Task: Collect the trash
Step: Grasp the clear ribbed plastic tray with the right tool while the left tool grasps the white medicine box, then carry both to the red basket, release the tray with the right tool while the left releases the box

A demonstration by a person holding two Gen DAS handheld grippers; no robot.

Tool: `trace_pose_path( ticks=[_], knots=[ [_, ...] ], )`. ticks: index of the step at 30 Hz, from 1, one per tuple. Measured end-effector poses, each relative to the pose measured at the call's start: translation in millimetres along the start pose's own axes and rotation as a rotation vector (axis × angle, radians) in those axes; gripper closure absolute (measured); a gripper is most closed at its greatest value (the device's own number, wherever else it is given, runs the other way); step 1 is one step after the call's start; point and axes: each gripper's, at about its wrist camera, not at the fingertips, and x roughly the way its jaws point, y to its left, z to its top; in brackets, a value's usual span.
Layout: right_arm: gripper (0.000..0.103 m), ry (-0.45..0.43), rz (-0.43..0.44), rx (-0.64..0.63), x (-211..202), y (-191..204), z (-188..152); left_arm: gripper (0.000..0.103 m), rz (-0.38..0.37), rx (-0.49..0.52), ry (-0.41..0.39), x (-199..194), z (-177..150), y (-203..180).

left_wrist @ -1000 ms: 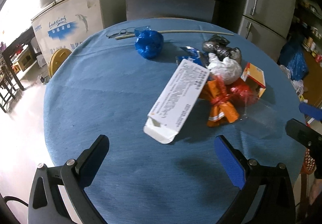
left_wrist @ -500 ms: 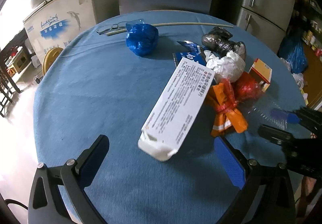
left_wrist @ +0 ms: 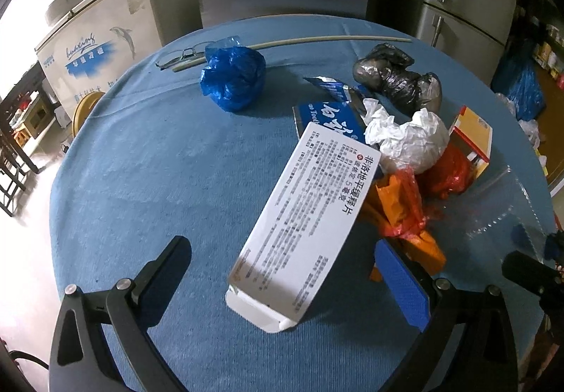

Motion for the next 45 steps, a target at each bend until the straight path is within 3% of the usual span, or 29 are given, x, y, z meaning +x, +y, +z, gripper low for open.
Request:
trace_pose_path(
  ticks=[4,8,12,24,34,45],
  knots=[
    [0.049,0.000,0.010,0.022,1,-3,-3,0.001,0.000,-0.003,0.012,7,1,-1],
    [0.049,-0.002,0.017,0.041,0,-6,-4,0.035,-0.018,0.006,0.063,19,1,-3],
    [0.049,0.000,0.023,0.050,1,-7,-4,0.050,-0.019,0.011,0.052,17,3,-3],
    [0.049,-0.023,0.027,0.064,-4,-7,-5,0.054,-0.012,0.011,0.055,10,-2,-6],
    [0.049,-0.075,0.042,0.106,-22,-11,-7,0.054,-0.013,-0.003,-0.033,-30,-3,-8],
    [0.049,-0.181,-0.005,0.225,-68,-51,-25,0.054,-0.064,0.099,-0.094,-68,-5,-52]
  ],
)
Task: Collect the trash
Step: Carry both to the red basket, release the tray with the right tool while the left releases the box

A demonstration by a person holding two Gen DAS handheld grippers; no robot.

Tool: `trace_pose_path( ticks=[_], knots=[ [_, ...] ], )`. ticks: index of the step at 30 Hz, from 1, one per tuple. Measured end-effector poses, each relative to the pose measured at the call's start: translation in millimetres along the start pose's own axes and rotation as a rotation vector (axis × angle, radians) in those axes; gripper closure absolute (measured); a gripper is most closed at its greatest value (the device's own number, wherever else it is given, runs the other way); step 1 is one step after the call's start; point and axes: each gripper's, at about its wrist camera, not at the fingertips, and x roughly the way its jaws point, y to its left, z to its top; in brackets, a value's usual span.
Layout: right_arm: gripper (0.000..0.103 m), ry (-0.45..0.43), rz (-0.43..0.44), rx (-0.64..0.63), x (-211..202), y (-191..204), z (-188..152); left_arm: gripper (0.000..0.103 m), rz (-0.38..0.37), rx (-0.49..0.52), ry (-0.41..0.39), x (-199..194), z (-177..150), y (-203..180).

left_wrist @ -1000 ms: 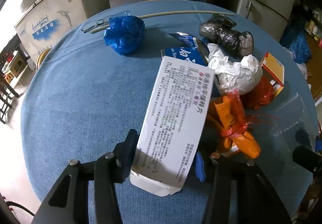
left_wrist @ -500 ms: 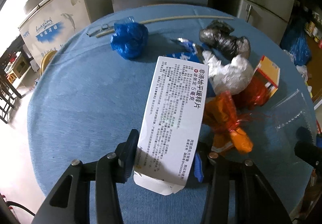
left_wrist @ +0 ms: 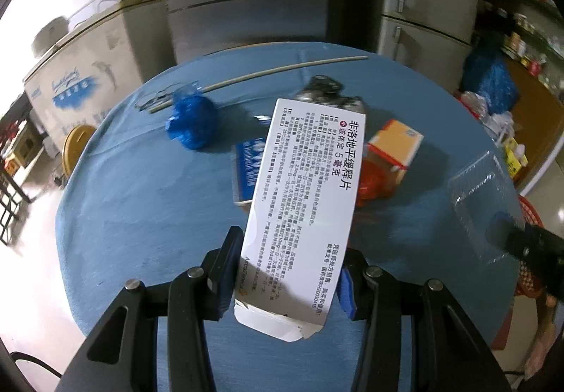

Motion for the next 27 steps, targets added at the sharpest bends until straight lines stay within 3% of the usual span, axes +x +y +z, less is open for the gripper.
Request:
trace_pose_path(
  ticks=[7,15,21,27],
  knots=[
    [0.049,-0.096,-0.124,0.124,-57,-64,-9,0.054,-0.054,0.103,0.004,-3,2,-49],
    [0.049,-0.158,-0.331,0.314,-118,-157,-37,0.054,-0.137,0.227,0.002,-9,6,-118],
    [0.049,-0.164,-0.431,0.410,-134,-204,-55,0.054,-0.210,0.314,0.007,-11,8,-168],
    [0.049,-0.130,-0.471,0.457,-129,-231,-67,0.054,-0.262,0.395,0.013,-9,8,-214]
  ],
)
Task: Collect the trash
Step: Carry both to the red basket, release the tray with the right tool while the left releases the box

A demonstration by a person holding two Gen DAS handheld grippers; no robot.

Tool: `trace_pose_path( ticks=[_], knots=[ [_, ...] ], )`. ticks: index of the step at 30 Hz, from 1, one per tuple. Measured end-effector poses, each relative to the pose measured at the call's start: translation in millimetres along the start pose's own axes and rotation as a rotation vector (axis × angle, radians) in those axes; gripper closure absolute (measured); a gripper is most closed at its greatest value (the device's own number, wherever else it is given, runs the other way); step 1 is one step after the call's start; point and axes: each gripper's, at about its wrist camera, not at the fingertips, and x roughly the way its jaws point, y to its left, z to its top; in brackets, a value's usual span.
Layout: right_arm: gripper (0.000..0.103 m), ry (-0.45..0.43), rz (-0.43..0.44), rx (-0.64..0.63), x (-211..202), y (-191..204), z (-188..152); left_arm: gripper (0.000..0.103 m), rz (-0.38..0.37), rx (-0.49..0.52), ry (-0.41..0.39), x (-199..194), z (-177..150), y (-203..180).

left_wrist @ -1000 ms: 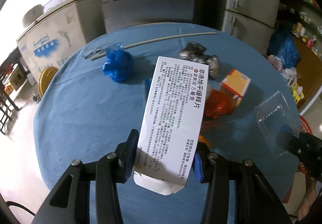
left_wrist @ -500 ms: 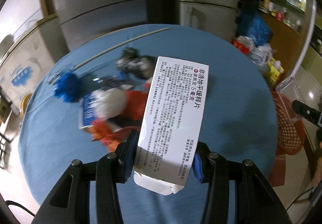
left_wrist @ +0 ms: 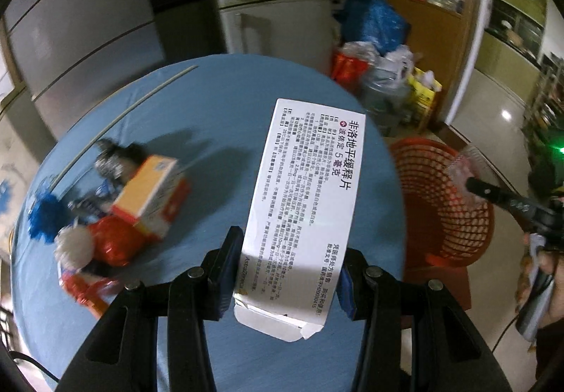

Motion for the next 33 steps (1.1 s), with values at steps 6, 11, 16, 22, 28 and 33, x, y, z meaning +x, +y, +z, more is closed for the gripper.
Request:
trace_pose_path(
  ticks=[6,11,16,22,28,33],
  knots=[
    [0.039,0.067,-0.079,0.042,25,-21,4,0.054,-0.039,0.054,0.012,12,16,-32],
    [0.036,0.030,-0.102,0.044,16,-30,4,0.054,-0.068,0.095,0.024,21,24,-55],
    [0.035,-0.001,-0.108,0.073,3,-40,7,0.054,-0.101,0.138,0.045,34,30,-81],
    [0.035,-0.006,-0.111,0.099,-1,-52,7,0.054,-0.151,0.183,0.090,52,35,-113],
    [0.035,-0.015,-0.114,0.126,-6,-59,7,0.054,-0.216,0.242,0.126,66,44,-149],
    [0.035,-0.039,-0.123,0.145,-15,-66,9,0.036,-0.249,0.253,0.138,73,51,-161]
  ],
)
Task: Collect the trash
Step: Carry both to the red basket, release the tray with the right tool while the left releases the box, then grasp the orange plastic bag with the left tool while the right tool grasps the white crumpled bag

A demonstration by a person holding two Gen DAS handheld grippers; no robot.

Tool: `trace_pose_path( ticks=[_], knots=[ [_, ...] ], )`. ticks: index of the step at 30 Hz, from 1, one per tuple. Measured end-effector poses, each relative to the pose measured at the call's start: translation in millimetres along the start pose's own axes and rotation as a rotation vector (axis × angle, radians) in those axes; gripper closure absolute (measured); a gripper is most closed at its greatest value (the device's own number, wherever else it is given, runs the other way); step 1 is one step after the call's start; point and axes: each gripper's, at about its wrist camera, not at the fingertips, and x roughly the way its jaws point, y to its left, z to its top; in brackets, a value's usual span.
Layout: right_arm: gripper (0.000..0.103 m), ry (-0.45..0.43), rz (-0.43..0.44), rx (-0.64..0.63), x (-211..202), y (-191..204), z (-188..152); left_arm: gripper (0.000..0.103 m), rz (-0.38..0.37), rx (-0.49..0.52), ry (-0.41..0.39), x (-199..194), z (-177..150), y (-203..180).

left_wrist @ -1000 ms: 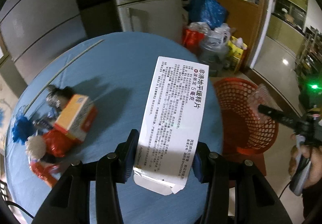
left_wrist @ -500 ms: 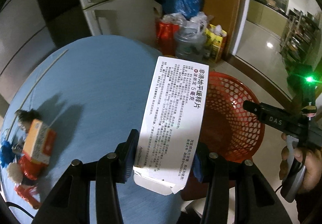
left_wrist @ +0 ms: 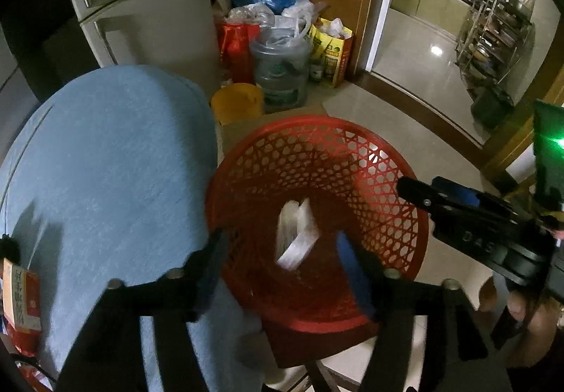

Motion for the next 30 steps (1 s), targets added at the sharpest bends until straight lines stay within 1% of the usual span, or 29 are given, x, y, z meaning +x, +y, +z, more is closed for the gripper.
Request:
trace_pose_path(
  ticks=[4,7,11,14,18,21,25,30],
  knots=[
    [0.035,-0.014,-0.011,0.007,-6,-4,2,0.036,-0.003,-0.027,-0.007,-6,-1,11],
    [0.035,-0.009,-0.011,0.012,-6,-4,0,0.035,0.014,-0.056,-0.018,-10,-5,24],
    [0.035,-0.004,0.002,0.000,-6,4,-1,0.035,0.033,-0.109,-0.036,-21,-13,46],
    [0.035,-0.003,0.017,-0.020,-7,15,-3,0.034,0.058,-0.154,-0.052,-33,-26,66],
    [0.035,0.015,0.038,-0.058,-6,34,-9,0.034,0.094,-0.219,-0.059,-47,-51,94],
    [0.035,0.024,0.047,-0.098,-6,50,-14,0.034,0.118,-0.289,-0.067,-60,-74,121],
    [0.035,0.036,0.068,-0.157,-7,80,-20,0.033,0.152,-0.377,-0.087,-79,-103,155],
    [0.035,0.048,0.101,-0.230,-8,125,-33,0.031,0.224,-0.515,-0.113,-105,-150,198]
  ],
)
